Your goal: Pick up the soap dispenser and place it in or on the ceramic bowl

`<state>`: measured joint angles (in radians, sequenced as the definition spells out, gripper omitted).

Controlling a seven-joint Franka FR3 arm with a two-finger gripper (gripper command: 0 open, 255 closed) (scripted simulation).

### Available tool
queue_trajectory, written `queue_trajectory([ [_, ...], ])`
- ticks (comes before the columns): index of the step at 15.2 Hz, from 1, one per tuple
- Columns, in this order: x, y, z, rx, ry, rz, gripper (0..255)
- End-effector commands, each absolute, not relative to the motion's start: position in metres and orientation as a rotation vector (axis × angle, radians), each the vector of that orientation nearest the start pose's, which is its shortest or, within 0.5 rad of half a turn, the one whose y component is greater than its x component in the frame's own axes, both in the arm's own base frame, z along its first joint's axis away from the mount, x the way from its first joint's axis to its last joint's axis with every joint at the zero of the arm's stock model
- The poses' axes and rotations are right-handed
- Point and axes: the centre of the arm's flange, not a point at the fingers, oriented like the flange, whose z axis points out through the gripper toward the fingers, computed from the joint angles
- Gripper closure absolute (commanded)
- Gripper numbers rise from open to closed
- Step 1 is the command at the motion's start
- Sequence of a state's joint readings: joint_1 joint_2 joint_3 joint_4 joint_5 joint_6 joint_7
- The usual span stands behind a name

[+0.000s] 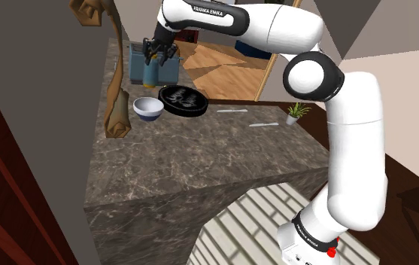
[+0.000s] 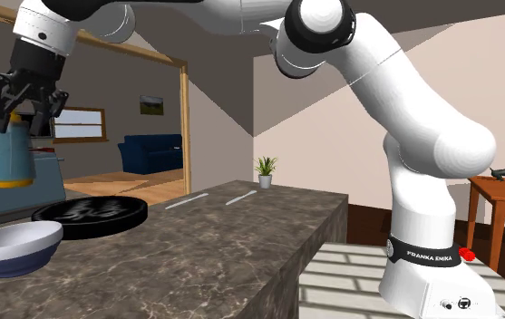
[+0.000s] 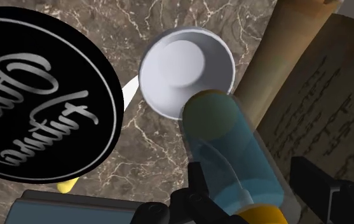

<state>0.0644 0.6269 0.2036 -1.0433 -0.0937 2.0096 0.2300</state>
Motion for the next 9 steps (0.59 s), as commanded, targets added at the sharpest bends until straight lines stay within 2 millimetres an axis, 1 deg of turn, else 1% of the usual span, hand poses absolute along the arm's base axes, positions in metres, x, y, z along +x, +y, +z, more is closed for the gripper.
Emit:
queue_trajectory([
  [1, 0.754, 0.149, 0.514, -2.995, -0.004, -0.507, 255],
  [9, 0.755, 0.149, 0.471, -2.995, -0.004, -0.507, 255],
])
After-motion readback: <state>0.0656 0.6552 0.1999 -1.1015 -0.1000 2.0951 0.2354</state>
